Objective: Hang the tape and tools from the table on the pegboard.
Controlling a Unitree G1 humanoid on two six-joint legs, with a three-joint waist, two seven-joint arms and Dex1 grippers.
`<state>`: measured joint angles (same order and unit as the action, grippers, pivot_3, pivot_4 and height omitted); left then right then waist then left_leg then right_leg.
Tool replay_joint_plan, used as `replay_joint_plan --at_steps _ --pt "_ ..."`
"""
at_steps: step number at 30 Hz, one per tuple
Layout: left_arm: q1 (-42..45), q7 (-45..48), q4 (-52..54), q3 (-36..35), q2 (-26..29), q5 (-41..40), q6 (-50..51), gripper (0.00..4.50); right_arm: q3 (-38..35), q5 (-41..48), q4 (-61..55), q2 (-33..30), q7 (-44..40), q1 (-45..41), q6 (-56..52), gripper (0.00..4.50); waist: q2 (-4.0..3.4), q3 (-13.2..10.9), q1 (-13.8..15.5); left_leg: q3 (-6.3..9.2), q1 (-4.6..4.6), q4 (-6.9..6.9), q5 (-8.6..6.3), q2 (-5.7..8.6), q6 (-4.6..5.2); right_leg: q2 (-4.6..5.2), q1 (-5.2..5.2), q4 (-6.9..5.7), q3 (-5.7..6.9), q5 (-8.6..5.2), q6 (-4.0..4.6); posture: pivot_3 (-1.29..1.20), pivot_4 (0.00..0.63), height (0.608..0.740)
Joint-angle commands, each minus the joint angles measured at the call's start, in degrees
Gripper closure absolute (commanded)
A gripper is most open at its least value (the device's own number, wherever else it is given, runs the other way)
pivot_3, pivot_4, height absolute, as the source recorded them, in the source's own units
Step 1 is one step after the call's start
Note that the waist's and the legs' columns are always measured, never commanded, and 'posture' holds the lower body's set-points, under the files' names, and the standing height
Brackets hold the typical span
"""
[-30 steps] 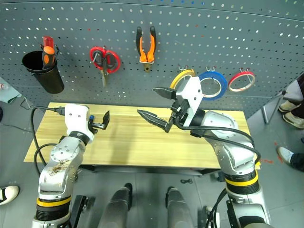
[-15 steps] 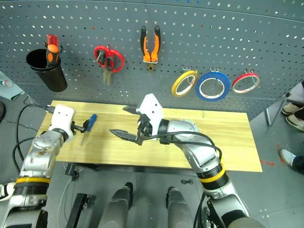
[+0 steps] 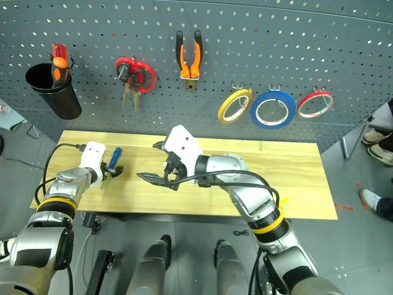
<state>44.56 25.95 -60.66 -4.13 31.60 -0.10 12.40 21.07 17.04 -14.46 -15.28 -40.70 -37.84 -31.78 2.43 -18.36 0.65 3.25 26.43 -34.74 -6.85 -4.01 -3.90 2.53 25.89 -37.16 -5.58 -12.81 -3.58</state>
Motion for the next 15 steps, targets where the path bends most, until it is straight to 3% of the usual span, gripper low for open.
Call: replay_joint_plan --at_steps 1,7,12,15 --pt "0.89 0.93 -2.79 -1.05 -0.02 -0.63 -1.70 1.31 -1.93 0.81 -3.06 -0.34 0.07 -0.23 -1.02 0.00 -0.03 -0.21 -0.01 0.00 0.00 0.00 0.00 0.00 0.00 0.00 0.00 0.00 0.00 0.00 0.00 0.08 0.385 0.740" --pt "1.81 0.87 -4.47 -1.11 0.25 -0.19 -3.13 4.04 -2.93 0.73 -2.63 -0.82 -0.30 -0.46 -1.38 0.00 -0.06 -0.61 -0.08 0.00 0.00 0.01 0.00 0.00 0.00 0.00 0.00 -0.01 -0.01 0.00 0.00 0.08 0.384 0.740" --pt "-1.06 3.73 2.44 -2.05 0.67 -2.05 -2.14 4.13 -4.76 1.48 -2.67 -2.08 -1.19 0.09 -0.80 0.00 -0.08 -0.67 -0.13 0.00 0.00 0.03 0.00 0.00 0.00 0.00 0.02 0.01 -0.01 0.00 -0.01 0.09 0.373 0.740" --pt "-11.10 6.42 22.83 -2.06 1.40 -3.86 2.26 4.13 -8.28 4.66 -4.40 -3.13 -2.60 1.89 -0.81 0.00 -0.08 -0.68 -0.23 -0.01 0.06 0.07 0.00 0.00 -0.01 0.01 0.06 0.06 -0.02 0.00 -0.01 0.11 0.364 0.740"
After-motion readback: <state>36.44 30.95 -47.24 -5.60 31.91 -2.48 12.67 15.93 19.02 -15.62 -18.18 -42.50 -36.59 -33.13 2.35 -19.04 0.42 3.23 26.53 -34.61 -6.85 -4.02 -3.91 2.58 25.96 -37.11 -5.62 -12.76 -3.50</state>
